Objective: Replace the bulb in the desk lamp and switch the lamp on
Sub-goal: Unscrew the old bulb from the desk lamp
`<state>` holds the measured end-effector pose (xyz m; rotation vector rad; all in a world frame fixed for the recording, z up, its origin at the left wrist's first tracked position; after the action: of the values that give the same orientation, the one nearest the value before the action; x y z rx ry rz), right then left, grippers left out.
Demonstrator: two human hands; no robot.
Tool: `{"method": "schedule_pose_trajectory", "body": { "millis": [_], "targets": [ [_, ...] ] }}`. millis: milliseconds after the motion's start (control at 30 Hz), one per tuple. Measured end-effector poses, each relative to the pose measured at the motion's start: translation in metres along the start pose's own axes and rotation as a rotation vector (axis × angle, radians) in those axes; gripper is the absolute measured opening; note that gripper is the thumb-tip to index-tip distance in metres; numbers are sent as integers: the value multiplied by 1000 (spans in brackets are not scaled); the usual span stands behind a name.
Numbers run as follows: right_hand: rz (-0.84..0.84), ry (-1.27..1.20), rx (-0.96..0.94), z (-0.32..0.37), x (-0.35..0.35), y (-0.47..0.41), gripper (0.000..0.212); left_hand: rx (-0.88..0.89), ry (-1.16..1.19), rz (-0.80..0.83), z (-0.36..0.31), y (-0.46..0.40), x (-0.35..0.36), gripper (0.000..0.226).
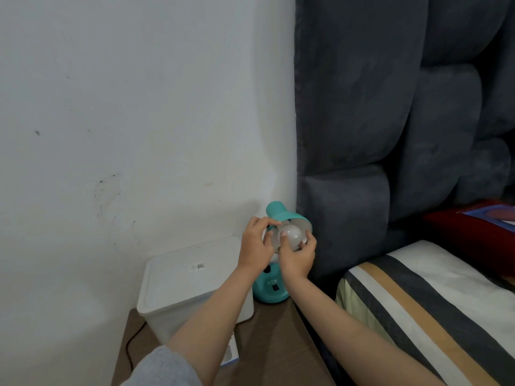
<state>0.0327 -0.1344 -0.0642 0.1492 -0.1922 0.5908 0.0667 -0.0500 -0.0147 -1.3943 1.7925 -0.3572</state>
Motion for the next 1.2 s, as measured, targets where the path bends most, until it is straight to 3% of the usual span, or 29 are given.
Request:
{"method": "schedule_pose_trajectory", "body": {
  "millis": [133,367,533,667,800,1000,1200],
  "targets": [
    [40,-2,-54,4,-4,-2,49,-2,-3,-8,1,-1,0,30],
    [15,-52,27,3,-2,2,67,8,-13,-9,-1,1,1,30],
    [38,-71,27,2,-4,1,53,7,-18,-15,0,1,0,29],
    [53,-24,-26,3,-7,-1,63,14,-24,-8,0,1,0,30],
    [21,-99,61,3,-4,3,67,17,-19,-12,-1,2,1,29],
    [50,-108,16,4,-6,3,47,3,-22,-11,1,1,0,30],
    [36,-42,-13,6,-7,4,56,3,-22,-8,1,2,0,30]
  ]
}}
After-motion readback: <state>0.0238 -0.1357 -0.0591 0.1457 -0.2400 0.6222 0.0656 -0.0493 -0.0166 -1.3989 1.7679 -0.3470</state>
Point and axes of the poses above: each hand's wrist, its own y-axis away from the middle knuckle, its own x-axis out of the palm, z = x × y, the point moved 2 cm from there along -y, towards the middle knuckle, and after that the axes turned 4 degrees about x, right-handed, at the moved point
